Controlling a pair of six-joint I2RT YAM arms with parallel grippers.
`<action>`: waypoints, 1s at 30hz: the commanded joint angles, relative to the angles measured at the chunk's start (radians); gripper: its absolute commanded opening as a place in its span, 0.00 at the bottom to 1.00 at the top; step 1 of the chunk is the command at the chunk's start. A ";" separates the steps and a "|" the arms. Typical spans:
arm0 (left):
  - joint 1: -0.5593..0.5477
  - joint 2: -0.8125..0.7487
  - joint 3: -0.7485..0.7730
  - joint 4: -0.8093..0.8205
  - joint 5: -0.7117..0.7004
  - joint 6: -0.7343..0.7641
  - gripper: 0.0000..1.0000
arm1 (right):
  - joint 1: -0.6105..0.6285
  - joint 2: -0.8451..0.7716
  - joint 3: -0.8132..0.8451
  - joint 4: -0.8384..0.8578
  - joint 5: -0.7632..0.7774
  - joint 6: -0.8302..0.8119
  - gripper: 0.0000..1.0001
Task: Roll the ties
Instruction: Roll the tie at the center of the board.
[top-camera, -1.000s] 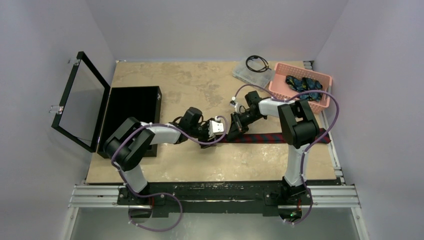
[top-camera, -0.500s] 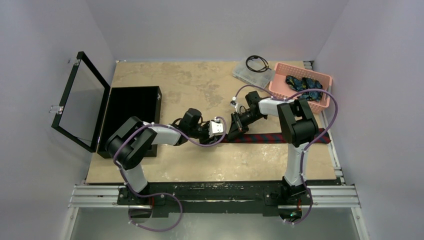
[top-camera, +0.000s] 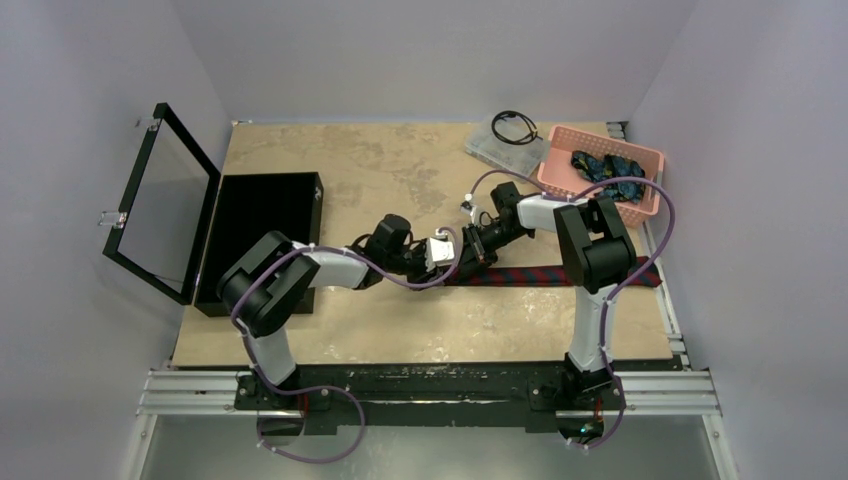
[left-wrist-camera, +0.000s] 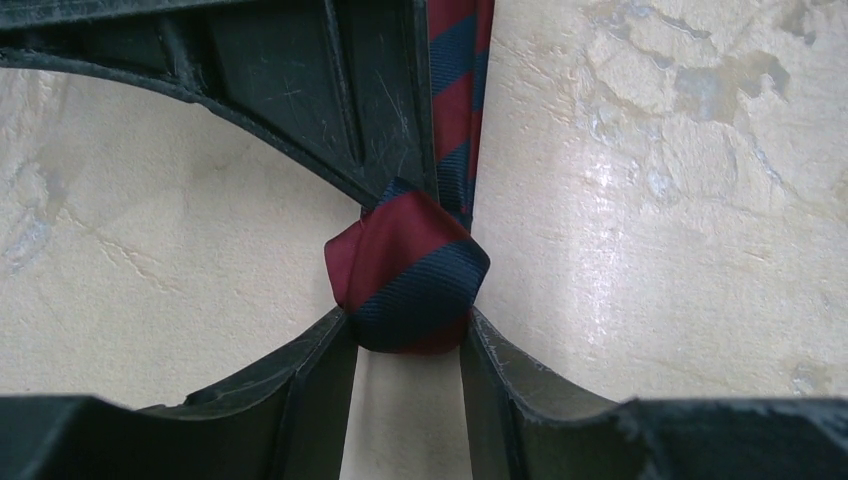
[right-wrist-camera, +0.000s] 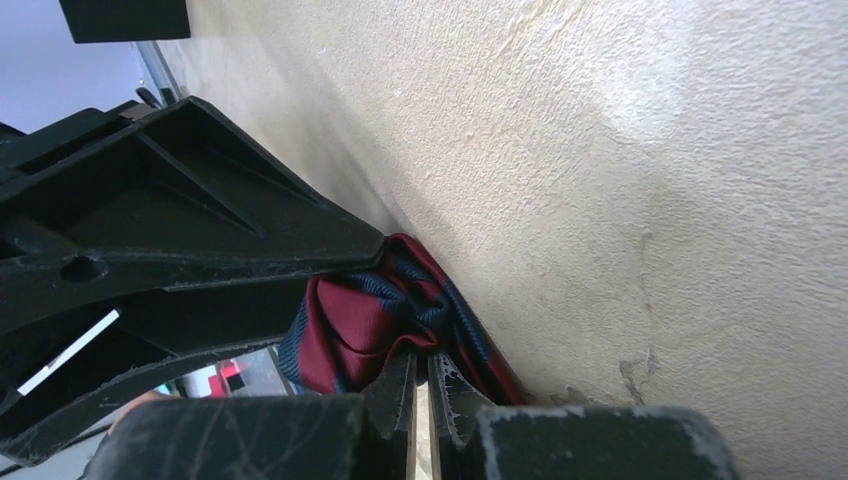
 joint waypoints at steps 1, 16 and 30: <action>-0.028 0.041 0.070 0.062 0.039 -0.071 0.40 | 0.000 0.052 0.001 0.016 0.154 -0.060 0.00; -0.002 0.035 0.043 0.071 0.111 -0.127 0.51 | 0.000 0.057 -0.005 0.024 0.139 -0.060 0.00; -0.006 -0.100 -0.004 0.166 -0.022 -0.276 0.64 | 0.000 0.036 -0.019 0.037 0.127 -0.051 0.00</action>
